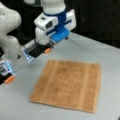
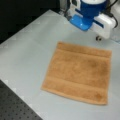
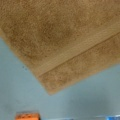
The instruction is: Folding a towel twice
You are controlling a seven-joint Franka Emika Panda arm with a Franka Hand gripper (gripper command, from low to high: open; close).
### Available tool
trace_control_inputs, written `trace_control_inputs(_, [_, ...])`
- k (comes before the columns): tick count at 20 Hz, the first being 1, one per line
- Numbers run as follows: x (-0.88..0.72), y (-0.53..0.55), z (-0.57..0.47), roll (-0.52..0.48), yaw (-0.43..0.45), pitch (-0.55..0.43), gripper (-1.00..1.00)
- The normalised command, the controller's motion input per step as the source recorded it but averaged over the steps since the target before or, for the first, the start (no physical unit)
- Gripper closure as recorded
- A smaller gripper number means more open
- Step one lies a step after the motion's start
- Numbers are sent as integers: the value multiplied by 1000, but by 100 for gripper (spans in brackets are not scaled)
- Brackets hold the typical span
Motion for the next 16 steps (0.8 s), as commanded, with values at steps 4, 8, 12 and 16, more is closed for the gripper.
trace_control_inputs(4, [401, 314, 23, 2, -205, 193, -100])
trace_control_inputs(8, [434, 373, -2, -31, -175, 224, -100])
trace_control_inputs(12, [479, 460, 18, -54, -148, 247, -100])
trace_control_inputs(16, [460, 419, 46, -43, -193, 207, -100])
